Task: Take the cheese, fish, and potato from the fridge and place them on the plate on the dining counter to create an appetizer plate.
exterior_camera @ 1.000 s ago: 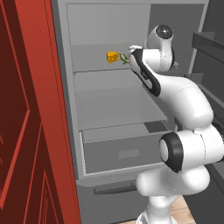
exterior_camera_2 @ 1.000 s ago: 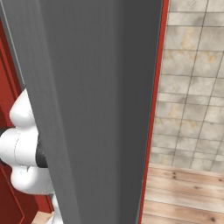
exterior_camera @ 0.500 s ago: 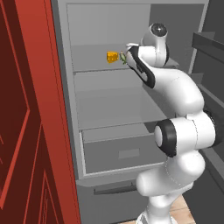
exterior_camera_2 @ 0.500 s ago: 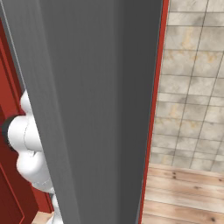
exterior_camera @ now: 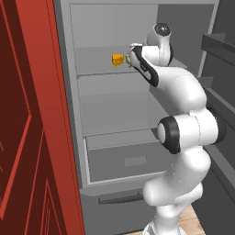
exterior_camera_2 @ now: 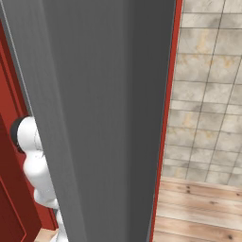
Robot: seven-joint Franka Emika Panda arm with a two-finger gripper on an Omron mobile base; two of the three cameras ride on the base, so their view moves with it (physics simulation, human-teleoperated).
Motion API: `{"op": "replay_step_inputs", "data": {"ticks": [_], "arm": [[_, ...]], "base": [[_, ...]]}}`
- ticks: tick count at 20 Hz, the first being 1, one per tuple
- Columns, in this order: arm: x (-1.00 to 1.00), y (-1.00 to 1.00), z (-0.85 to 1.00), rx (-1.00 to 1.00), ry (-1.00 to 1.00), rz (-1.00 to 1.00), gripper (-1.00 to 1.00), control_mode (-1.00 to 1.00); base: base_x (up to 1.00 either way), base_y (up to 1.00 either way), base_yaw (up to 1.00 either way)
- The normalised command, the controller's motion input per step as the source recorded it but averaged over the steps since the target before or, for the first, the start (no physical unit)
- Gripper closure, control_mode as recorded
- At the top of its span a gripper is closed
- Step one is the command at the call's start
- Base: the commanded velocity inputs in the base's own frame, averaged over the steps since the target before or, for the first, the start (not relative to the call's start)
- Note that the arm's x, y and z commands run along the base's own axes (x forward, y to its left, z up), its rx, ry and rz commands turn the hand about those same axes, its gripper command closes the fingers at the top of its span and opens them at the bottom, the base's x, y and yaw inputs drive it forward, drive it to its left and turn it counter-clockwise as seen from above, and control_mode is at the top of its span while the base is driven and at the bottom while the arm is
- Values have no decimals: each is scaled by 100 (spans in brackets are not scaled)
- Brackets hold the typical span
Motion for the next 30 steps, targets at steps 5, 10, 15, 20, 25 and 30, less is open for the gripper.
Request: {"op": "replay_step_inputs", "data": {"ticks": [5,10,15,20,25,30], "arm": [[36,-1,0,0,0,0,-100,-100],[35,-3,0,0,0,0,-100,-100],[25,-4,0,0,0,0,-100,-100],[16,-1,-8,0,0,-1,-100,-100],[11,0,-21,0,0,-2,-100,-100],[4,0,-24,0,0,-2,-100,-100]], "base": [[0,0,0],[0,0,0],[0,0,0],[0,0,0],[0,0,0],[0,0,0]]}}
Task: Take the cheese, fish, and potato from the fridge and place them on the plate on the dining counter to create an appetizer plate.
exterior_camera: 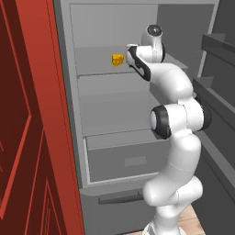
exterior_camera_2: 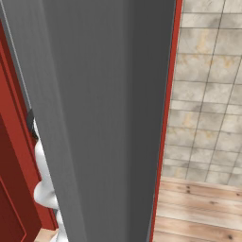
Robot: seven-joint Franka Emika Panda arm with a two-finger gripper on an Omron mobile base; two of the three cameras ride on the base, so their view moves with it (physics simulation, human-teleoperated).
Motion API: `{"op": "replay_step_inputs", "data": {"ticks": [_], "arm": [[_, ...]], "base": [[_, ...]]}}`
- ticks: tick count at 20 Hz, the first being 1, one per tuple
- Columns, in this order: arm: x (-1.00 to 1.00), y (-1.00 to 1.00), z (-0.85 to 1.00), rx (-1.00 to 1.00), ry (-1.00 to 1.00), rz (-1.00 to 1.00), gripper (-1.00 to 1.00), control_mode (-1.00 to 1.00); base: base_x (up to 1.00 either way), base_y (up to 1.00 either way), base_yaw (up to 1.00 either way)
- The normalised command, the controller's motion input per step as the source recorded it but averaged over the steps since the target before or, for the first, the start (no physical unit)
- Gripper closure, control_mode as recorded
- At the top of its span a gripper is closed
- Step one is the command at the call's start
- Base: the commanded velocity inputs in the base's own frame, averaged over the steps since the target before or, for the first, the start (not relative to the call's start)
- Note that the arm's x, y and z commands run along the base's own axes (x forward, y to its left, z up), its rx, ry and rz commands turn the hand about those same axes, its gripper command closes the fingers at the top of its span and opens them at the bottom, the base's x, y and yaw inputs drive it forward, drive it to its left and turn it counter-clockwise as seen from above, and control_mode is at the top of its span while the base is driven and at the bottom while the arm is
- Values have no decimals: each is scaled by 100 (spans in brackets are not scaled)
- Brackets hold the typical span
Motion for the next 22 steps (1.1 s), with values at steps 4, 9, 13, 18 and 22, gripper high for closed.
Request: {"op": "replay_step_inputs", "data": {"ticks": [4,9,13,18,22], "arm": [[4,0,-24,0,2,-3,-100,-100],[34,0,-16,0,0,0,100,-100],[18,0,0,0,-1,0,100,-100],[-26,0,-17,0,0,-1,100,-100],[-91,0,-9,0,0,0,100,-100]], "base": [[0,0,0],[0,0,0],[0,0,0],[0,0,0],[0,0,0]]}}
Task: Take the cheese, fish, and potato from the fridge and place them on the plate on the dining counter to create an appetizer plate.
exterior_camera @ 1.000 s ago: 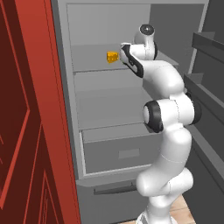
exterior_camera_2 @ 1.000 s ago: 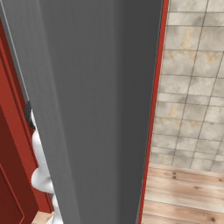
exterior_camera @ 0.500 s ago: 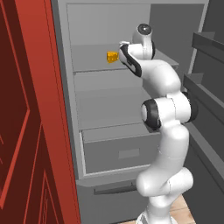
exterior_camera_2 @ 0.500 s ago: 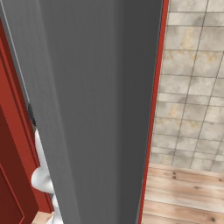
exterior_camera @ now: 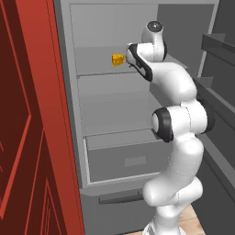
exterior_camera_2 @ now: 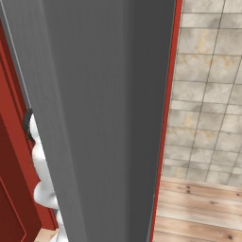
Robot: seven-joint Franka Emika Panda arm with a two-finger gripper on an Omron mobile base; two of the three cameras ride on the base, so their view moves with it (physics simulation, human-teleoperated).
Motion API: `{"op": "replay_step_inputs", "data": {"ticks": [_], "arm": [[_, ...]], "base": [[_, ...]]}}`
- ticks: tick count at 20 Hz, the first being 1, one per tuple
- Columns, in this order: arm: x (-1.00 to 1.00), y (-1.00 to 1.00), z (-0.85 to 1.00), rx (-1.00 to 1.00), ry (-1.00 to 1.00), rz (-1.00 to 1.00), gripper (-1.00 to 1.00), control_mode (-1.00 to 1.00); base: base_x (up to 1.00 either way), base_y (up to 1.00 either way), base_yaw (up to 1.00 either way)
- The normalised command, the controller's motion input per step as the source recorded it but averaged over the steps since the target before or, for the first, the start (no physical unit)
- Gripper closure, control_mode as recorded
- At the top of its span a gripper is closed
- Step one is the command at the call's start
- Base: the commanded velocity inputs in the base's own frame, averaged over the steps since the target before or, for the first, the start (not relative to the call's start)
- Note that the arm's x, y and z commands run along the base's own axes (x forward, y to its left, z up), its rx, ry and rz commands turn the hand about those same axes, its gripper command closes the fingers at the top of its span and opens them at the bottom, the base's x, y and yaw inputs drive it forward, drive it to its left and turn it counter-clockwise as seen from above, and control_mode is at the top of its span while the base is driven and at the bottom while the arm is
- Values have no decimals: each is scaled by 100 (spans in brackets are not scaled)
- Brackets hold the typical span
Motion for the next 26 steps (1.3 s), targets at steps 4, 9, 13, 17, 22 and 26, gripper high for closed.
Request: {"op": "replay_step_inputs", "data": {"ticks": [4,9,13,17,22,26], "arm": [[-97,2,0,0,-3,-1,100,-100],[-98,12,0,0,-11,-1,100,-100],[-89,9,1,0,-10,0,100,-100],[-83,7,4,0,-6,0,100,-100],[-33,3,0,0,-1,0,100,100],[0,0,0,0,0,0,100,100]], "base": [[0,0,0],[0,0,0],[0,0,0],[0,0,0],[-51,7,0],[-91,17,0]]}}
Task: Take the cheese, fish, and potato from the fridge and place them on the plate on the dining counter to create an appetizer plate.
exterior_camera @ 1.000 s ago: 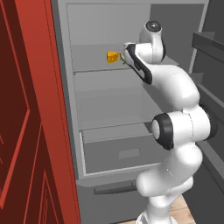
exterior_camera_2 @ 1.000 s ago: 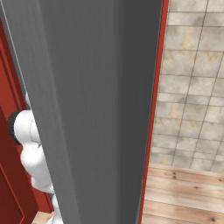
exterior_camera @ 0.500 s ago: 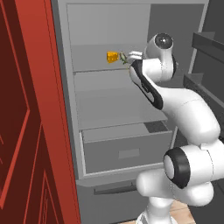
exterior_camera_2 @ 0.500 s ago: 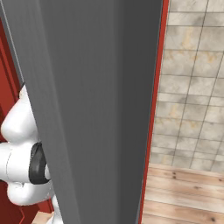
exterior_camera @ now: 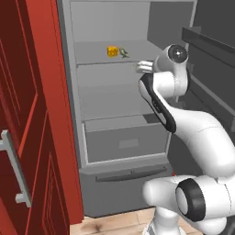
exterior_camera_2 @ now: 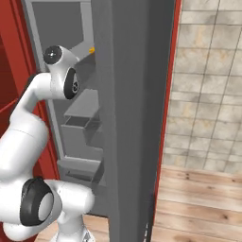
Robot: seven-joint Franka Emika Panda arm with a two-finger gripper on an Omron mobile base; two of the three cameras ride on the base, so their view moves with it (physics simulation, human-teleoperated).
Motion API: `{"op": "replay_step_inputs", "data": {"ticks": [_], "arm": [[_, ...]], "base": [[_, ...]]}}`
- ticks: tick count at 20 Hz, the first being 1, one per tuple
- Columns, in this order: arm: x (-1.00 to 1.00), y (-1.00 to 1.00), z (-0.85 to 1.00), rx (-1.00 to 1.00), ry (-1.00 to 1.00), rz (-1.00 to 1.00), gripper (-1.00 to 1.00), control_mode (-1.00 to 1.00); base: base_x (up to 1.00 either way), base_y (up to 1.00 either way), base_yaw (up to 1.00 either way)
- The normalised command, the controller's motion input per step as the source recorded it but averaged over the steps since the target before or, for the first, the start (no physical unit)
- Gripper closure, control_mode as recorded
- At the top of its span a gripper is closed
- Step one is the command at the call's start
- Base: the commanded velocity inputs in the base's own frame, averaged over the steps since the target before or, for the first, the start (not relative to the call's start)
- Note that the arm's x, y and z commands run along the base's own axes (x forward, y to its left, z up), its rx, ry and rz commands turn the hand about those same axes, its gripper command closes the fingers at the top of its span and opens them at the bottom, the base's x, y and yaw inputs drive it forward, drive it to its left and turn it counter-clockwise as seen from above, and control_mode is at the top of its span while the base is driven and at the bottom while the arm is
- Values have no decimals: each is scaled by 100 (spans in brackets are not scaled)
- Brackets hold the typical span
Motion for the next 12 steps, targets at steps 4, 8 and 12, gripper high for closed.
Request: {"op": "replay_step_inputs", "data": {"ticks": [4,8,12], "arm": [[0,0,0,0,0,0,100,100],[0,0,0,0,0,0,100,100],[0,0,0,0,0,0,100,100]], "base": [[-94,19,0],[-90,14,0],[-90,0,0]]}}
